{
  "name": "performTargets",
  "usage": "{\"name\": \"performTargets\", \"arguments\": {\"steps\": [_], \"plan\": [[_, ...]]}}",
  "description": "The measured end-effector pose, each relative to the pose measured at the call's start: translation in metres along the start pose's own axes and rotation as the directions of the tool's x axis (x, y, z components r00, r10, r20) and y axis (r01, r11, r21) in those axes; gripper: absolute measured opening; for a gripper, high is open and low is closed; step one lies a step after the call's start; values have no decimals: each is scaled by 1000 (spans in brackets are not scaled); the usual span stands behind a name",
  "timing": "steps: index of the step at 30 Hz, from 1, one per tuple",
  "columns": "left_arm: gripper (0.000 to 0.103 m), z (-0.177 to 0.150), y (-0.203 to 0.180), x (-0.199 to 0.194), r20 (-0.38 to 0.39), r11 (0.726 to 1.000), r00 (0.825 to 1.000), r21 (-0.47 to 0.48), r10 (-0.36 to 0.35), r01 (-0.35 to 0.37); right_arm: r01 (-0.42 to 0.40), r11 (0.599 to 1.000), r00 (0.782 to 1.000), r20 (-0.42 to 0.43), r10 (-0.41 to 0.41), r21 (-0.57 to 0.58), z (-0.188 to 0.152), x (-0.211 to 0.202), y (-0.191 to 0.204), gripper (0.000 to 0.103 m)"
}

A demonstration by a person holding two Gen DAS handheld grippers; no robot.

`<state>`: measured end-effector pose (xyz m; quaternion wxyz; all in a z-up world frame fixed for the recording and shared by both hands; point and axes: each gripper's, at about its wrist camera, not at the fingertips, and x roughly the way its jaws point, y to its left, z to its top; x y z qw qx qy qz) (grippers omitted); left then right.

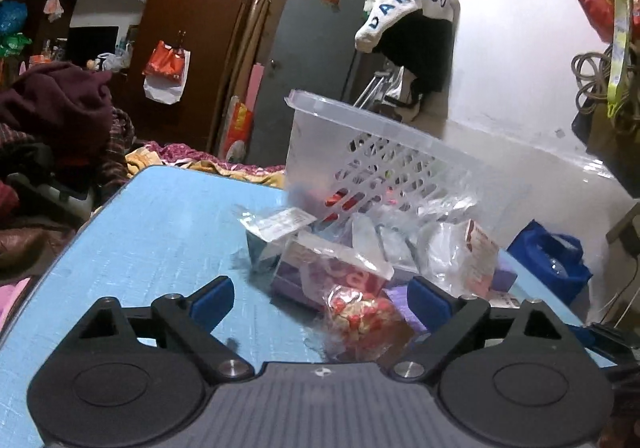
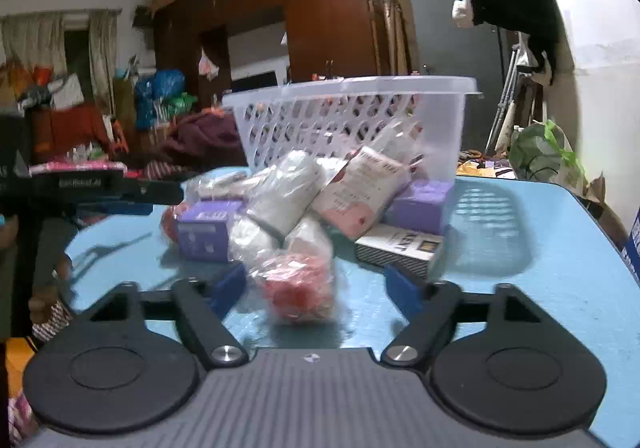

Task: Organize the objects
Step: 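Grasp a red candy bag with the right gripper while the left grasps another red candy bag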

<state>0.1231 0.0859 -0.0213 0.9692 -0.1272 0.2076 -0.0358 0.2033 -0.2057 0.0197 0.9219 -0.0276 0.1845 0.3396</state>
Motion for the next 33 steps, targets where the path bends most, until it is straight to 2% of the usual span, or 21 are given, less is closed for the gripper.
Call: {"name": "performTargets", "arguments": {"steps": [1,3,6,16,22,26,27,28,31,33], "plan": [[90,-2,-1,1,-12,1000,1000,11,11,-11,-5,1000,1000,-7,5,-1,-1,2,1,66],[89,-7,-3,-2,-7,999,1000,30,19,-19,-24,1000,999,-25,24,3,-3,7,0,57],[88,-14,-3,-8,3,998,999,44,40,-40,-16,1000,1000,-12,16,-11,-5,-1,1,53],[89,-18,-19,-9,4,996,998,66,61,-61,4,1000,1000,10,-4,11,-14,-17,-6,53],[89,-24,-15,-9,11,1000,1000,28,8,-8,11,1000,1000,20,-11,20,-14,-24,-6,53],[89,-27,-13,-8,14,1000,1000,-2,-2,2,12,1000,1000,27,-13,22,-14,-27,-5,53],[88,-27,-11,-8,17,1000,1000,-13,-10,11,14,1000,1000,28,-14,23,-14,-28,-5,53],[83,-28,-8,-9,24,999,1000,-29,-11,12,15,1000,999,29,-16,24,-14,-28,-5,53],[80,-30,-2,-12,34,997,999,-62,41,-39,18,999,999,35,-19,28,-13,-31,-7,53],[80,-29,-3,-9,16,998,999,-58,33,-32,20,999,999,37,-22,32,-13,-31,-8,53]]}}
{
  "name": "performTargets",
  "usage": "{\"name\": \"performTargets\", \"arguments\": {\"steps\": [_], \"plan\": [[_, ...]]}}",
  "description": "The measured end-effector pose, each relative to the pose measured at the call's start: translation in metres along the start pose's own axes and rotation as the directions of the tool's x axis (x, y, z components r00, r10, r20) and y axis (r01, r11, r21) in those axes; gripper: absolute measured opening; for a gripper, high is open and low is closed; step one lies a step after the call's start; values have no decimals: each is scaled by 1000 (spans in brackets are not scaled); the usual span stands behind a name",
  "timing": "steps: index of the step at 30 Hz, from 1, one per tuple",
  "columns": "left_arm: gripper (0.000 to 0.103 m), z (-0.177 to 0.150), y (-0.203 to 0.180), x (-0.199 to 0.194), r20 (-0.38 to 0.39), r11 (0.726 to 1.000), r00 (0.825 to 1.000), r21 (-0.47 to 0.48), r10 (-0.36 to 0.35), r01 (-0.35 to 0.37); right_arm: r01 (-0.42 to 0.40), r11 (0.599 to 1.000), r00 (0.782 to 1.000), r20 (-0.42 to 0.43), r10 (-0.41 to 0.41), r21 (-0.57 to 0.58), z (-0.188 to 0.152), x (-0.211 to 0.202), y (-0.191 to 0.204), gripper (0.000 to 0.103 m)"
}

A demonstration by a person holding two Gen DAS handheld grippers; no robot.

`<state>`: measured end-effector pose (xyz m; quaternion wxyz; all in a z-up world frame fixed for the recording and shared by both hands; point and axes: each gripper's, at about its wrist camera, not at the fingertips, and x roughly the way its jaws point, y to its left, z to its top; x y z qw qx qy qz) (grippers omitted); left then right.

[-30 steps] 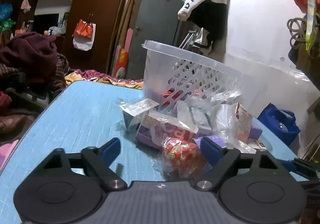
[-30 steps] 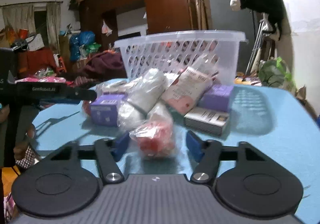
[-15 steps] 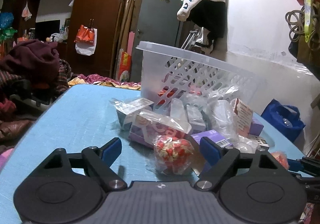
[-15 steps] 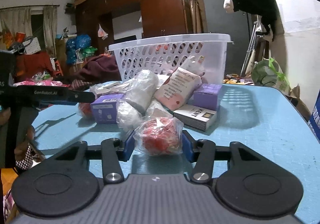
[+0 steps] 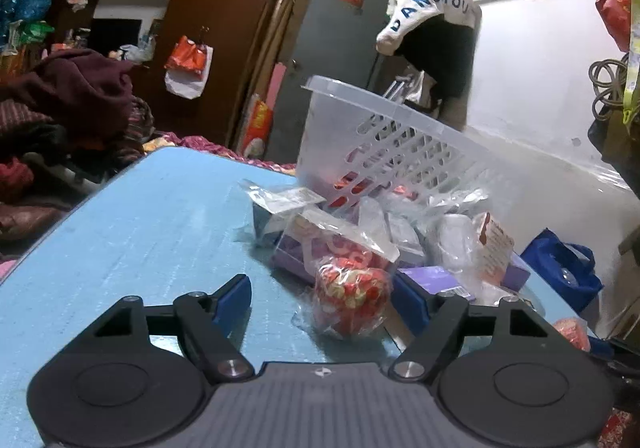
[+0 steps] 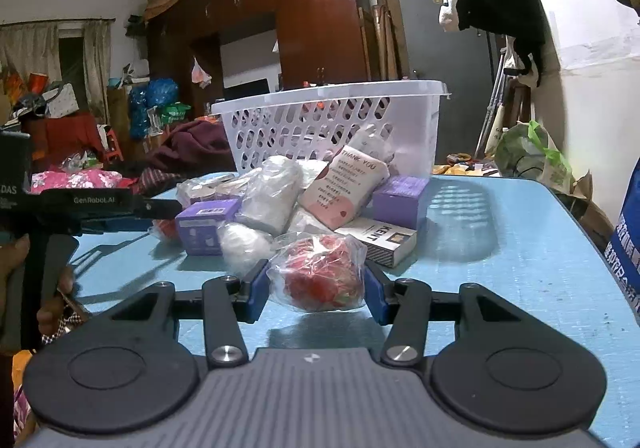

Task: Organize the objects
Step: 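Grasp a red candy bag with the right gripper while the left grasps another red candy bag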

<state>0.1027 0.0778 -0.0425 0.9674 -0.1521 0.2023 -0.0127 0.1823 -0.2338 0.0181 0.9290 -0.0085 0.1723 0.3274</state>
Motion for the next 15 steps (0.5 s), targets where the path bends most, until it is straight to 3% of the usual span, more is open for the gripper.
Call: {"name": "performTargets", "arguments": {"steps": [5,6,8,15], "plan": [[80,-3,-28,7,-36,985,999,171,40,-33,2,1000,1000,1,-2,2,0,0,-1,53],[79,-4,-28,5,-30,986,999,164,24,-19,4,1000,1000,2,-4,1,0,-1,-2,53],[51,-4,-22,2,-24,993,1000,120,-15,18,8,1000,1000,6,-8,-2,0,-2,-2,53],[47,-4,-18,-25,109,990,993,137,-53,38,21,1000,999,24,-21,-4,3,-7,-2,52]]}}
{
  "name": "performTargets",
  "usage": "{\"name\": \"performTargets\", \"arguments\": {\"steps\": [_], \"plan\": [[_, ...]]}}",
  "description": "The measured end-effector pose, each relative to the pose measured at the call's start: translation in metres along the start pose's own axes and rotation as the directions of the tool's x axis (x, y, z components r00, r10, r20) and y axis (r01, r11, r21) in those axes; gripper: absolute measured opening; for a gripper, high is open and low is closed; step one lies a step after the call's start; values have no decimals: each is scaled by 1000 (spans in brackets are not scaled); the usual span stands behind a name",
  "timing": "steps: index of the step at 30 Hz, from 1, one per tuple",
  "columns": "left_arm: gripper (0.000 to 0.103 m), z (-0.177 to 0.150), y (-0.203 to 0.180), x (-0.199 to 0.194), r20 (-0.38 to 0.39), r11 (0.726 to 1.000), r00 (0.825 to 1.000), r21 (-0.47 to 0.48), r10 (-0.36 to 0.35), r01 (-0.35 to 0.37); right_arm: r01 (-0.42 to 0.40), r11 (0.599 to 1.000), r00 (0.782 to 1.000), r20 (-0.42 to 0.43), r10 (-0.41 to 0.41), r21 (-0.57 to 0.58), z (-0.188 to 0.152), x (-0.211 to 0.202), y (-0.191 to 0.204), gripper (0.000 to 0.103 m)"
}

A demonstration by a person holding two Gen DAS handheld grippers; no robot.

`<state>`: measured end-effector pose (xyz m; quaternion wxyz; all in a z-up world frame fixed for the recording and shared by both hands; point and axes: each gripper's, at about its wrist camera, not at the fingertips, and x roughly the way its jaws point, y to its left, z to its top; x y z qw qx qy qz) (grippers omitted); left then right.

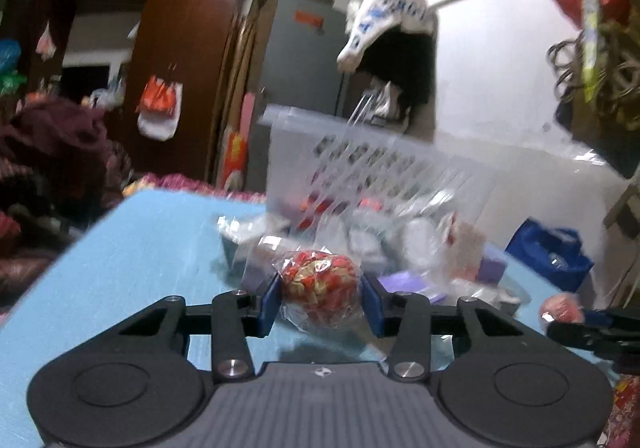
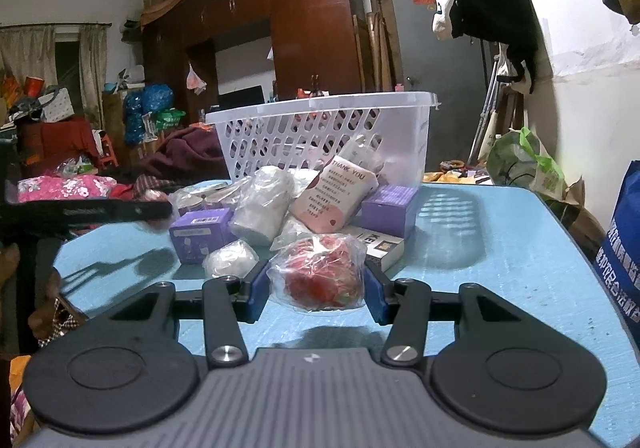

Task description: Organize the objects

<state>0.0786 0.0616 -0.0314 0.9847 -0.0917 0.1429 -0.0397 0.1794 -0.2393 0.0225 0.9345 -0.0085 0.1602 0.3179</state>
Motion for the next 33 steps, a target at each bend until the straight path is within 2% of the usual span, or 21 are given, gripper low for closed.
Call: {"name": "performTargets", "arguments": {"steps": [5,15,18,21,23,25,28,30,31,32,33], "plan": [[47,3,-7,-14,83,999,996,34,-23,20,8,1000,1000,22,-8,4,2,-4,-1,52],[47,11,-12,-20,130,997,988,37,-79,74,25,1000,998,64,-24,-16,15,-9,-3,52],[47,25,-13,-18,146,993,982,42,-118,113,53,997,995,88,-48,-55,28,-12,-2,52],[47,55,-20,-5,164,988,976,63,-147,138,64,993,990,129,-52,-97,60,-8,0,52],[47,88,-28,15,156,985,973,70,-167,158,63,992,988,149,-46,-109,94,10,-1,52],[47,120,-37,42,133,987,979,68,-157,149,63,992,991,125,-49,-113,131,40,-4,52],[47,155,-44,93,34,994,993,28,-110,109,73,993,997,40,-70,-91,168,92,-15,52],[48,160,-42,120,-43,995,994,3,-101,101,83,993,996,-7,-84,-83,177,122,-21,52],[50,159,-40,131,-68,995,993,-17,-99,98,82,993,996,-26,-84,-80,178,134,-23,55],[62,157,-39,138,-80,995,992,-30,-97,95,82,993,995,-42,-86,-84,176,141,-22,58],[71,155,-37,143,-91,995,991,-37,-95,92,84,992,994,-67,-90,-93,174,146,-21,73]]}}
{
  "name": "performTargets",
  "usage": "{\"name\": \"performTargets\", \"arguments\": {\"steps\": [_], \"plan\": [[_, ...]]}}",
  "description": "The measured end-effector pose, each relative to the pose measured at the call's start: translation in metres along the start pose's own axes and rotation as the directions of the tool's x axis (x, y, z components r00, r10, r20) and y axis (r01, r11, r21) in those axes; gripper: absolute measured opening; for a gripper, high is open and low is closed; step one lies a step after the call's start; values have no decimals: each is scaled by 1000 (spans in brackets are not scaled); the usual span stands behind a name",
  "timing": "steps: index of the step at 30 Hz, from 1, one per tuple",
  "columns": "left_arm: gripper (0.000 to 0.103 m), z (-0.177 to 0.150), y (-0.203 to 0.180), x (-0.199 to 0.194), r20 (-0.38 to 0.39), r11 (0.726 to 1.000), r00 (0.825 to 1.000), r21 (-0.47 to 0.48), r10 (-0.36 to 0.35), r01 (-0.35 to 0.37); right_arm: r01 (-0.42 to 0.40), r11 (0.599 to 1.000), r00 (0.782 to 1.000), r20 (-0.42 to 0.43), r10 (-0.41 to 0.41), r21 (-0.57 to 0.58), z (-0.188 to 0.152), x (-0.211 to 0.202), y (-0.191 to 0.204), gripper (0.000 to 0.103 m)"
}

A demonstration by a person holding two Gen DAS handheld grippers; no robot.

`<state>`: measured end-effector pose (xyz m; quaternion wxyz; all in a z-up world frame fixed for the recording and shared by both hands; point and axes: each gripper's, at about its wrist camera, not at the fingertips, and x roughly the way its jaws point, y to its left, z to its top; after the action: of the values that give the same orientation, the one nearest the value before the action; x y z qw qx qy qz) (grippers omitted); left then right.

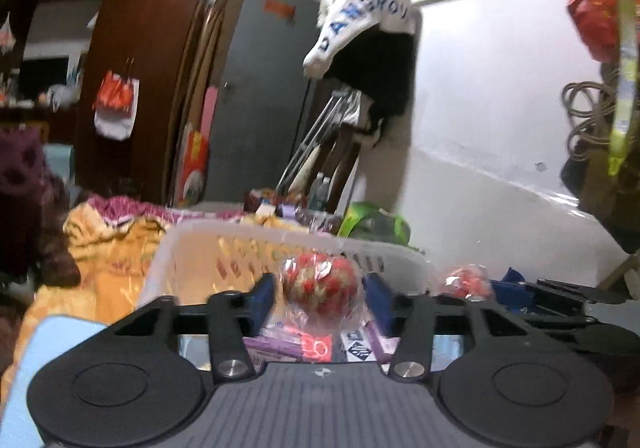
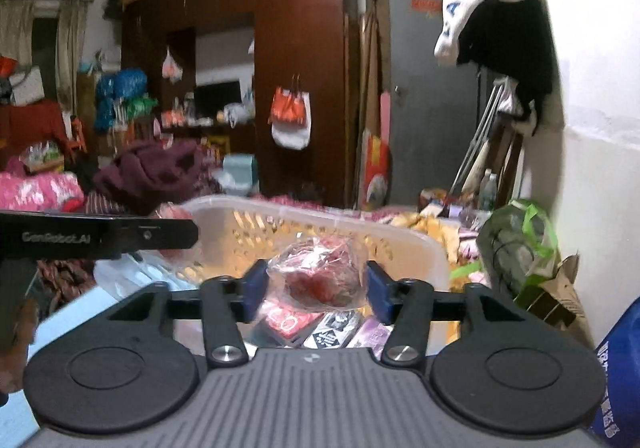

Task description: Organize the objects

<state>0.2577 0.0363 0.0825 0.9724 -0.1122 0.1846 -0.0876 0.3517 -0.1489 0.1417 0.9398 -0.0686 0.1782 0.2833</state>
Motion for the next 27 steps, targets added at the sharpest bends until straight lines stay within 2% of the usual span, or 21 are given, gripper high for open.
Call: {"name": "performTargets", "arguments": {"steps": [1,3,5,7,9,11,13,14,17,19,22,27], "plan": [[82,-3,2,1,0,1000,1000,-12,8,-8,13,1000,1000,-7,-13,-3,-2,-1,3,89],[83,-11,5,-10,26,1000,1000,-24,12,-12,19,1000,997,70,-19,5,-11,-26,7,103],[83,-23,3,-33,57,1000,998,-13,1,0,-5,1000,989,148,2,18,-28,-58,5,103],[89,-47,2,-64,86,1000,996,13,-8,7,6,997,981,191,-20,73,-54,-83,0,103],[95,-72,1,-85,86,999,996,34,9,-12,7,994,991,130,-22,110,-83,-92,-3,103],[95,-99,0,-94,41,999,999,44,27,-29,-25,993,1000,-13,26,111,-107,-86,-6,103],[95,-116,1,-93,-14,1000,1000,23,17,-17,-73,990,981,-170,94,123,-125,-72,-8,103],[95,-123,2,-91,-43,1000,999,5,3,-2,-83,989,974,-198,107,125,-131,-67,-7,103],[95,-131,-1,-81,-77,1000,997,17,1,0,-30,992,978,-203,55,126,-135,-61,-8,103],[95,-132,-3,-73,-94,999,995,42,37,-33,-44,988,974,-213,75,146,-134,-57,-11,103],[95,-135,-2,-68,-121,999,992,40,41,-36,-8,992,975,-220,36,124,-132,-52,-8,100],[95,-142,0,-69,-146,998,988,51,43,-36,-38,991,968,-242,68,128,-136,-47,-18,89]]}}
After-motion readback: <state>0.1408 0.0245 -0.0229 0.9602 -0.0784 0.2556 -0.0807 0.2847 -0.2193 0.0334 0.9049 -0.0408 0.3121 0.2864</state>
